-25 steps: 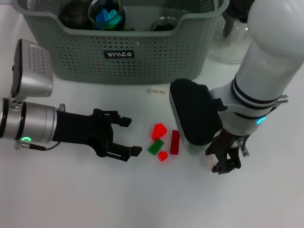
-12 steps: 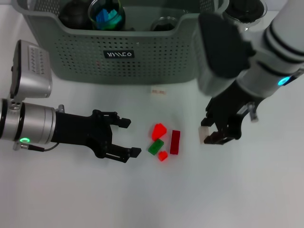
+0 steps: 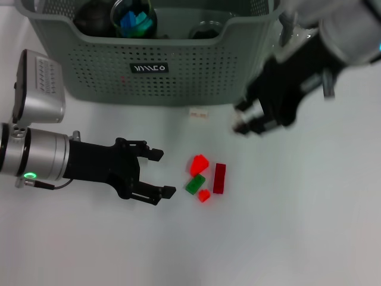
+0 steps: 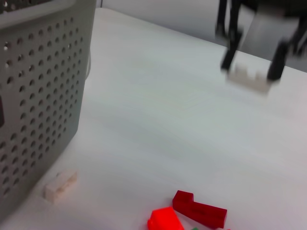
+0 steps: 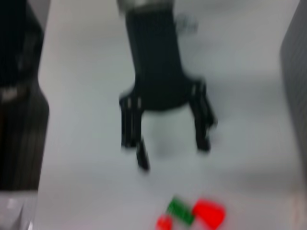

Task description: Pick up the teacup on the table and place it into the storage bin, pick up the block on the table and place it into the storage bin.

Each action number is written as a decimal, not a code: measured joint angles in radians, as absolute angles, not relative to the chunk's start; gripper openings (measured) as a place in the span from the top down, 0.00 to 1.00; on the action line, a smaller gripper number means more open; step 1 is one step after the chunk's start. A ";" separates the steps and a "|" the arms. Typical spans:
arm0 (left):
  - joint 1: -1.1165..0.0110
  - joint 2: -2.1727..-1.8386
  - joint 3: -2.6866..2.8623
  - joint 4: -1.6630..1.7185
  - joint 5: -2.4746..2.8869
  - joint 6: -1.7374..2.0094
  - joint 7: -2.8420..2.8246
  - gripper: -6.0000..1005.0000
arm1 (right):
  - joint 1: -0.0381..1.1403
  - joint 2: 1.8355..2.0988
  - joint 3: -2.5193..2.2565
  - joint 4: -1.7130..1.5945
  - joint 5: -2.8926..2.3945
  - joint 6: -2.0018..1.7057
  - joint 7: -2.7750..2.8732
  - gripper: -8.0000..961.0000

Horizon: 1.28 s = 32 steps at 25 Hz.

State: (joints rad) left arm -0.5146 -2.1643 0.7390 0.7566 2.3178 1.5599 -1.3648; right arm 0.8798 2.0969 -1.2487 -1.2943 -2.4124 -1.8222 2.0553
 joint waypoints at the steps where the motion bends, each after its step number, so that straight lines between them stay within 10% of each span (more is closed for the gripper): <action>1: -0.514 -2.164 0.741 0.757 2.318 1.560 -1.364 0.11 | 0.891 2.097 -1.217 -1.308 -2.392 -1.834 2.063 0.59; 14: -0.512 -2.163 0.746 0.798 2.332 1.610 -1.363 0.11 | 1.057 2.034 -0.919 -1.250 -2.370 -1.608 2.285 0.59; 32: -0.519 -2.160 0.747 0.825 2.332 1.648 -1.361 0.12 | 1.156 2.064 -1.098 -0.792 -2.651 -1.086 2.335 0.59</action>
